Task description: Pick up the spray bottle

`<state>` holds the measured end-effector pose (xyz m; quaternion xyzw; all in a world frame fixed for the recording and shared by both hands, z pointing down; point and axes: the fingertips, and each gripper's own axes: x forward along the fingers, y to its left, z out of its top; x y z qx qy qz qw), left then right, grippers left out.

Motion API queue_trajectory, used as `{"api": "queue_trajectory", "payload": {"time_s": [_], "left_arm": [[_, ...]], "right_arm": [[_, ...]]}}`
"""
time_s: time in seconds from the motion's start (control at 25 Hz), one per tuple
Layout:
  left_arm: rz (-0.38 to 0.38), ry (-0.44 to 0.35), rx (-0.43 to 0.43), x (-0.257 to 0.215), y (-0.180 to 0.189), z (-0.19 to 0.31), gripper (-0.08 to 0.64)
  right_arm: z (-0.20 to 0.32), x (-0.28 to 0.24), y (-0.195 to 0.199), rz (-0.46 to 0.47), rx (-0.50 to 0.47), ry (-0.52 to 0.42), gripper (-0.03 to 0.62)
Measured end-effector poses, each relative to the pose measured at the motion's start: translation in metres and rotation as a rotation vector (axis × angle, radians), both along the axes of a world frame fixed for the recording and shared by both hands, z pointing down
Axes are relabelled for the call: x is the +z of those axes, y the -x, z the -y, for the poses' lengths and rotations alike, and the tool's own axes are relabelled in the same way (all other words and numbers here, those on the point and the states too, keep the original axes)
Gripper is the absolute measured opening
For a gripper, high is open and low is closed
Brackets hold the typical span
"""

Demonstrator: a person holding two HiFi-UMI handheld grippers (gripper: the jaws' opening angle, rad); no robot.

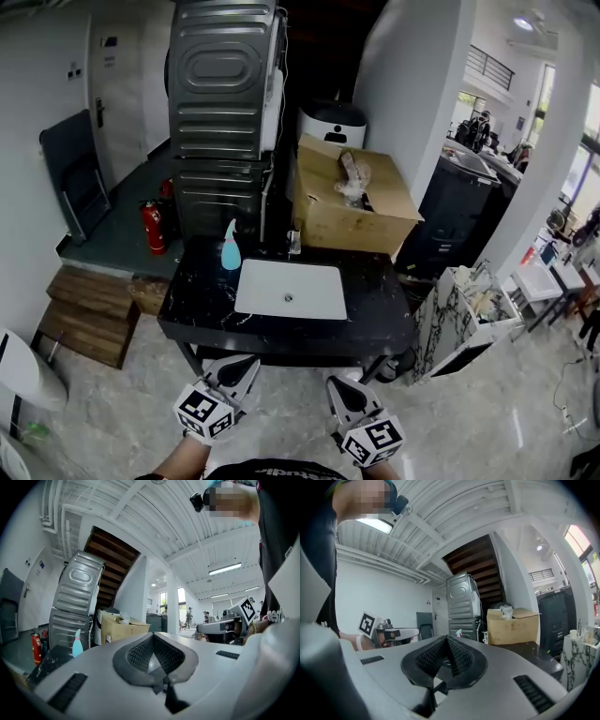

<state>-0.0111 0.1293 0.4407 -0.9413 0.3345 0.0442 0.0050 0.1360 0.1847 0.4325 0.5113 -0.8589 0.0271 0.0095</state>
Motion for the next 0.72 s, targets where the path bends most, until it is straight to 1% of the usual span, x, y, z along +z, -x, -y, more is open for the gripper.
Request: {"api": "queue_trajectory", "payload": {"time_s": [0.12, 0.2, 0.28, 0.48, 0.72], "left_arm": [[-0.018, 0.019, -0.004, 0.002, 0.009, 0.002, 0.015], [-0.036, 0.04, -0.004, 0.004, 0.016, 0.003, 0.015], [-0.041, 0.041, 0.008, 0.004, 0.02, 0.002, 0.015], [-0.03, 0.018, 0.034, 0.001, 0.033, 0.001, 0.015], [0.003, 0.017, 0.047, 0.013, 0.061, 0.007, 0.015]], "right_arm": [[0.0, 0.003, 0.009, -0.008, -0.027, 0.002, 0.035], [0.0, 0.004, 0.015, 0.001, -0.038, 0.004, 0.035], [0.001, 0.001, 0.019, 0.014, -0.041, -0.002, 0.035], [0.009, 0.0, 0.031, 0.033, -0.02, 0.011, 0.035], [0.016, 0.007, 0.057, 0.02, 0.003, 0.019, 0.035]]}}
